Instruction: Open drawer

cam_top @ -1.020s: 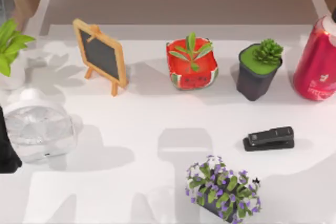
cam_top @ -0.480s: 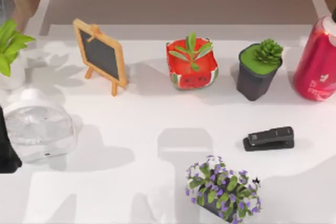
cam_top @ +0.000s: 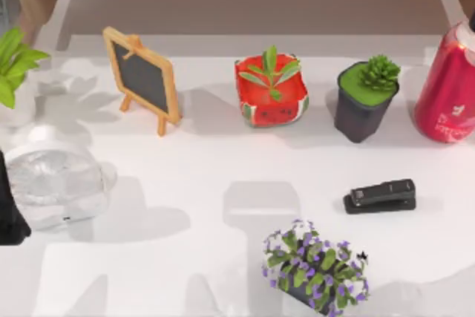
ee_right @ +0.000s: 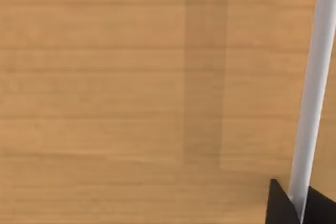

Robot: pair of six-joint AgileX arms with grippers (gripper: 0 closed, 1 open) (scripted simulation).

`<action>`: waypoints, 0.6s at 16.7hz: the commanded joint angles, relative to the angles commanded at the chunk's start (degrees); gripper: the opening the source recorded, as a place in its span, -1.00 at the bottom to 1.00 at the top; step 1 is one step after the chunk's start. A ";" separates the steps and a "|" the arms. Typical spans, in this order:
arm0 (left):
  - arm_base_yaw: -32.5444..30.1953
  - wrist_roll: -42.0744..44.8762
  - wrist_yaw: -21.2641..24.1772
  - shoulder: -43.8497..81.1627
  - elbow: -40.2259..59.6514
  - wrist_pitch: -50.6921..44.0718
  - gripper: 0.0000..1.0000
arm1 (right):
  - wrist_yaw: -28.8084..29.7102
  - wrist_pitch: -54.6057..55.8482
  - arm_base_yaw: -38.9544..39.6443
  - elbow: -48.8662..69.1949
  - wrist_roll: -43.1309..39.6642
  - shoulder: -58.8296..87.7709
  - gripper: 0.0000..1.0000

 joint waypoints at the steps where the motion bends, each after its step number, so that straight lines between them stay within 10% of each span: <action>1: 0.00 0.00 0.00 0.00 0.00 0.00 1.00 | -0.08 0.17 -0.07 -0.21 -0.02 -0.09 -1.00; 10: 0.00 0.00 0.00 0.00 0.00 0.00 1.00 | -2.78 4.74 -2.87 -8.14 0.19 -3.24 -1.00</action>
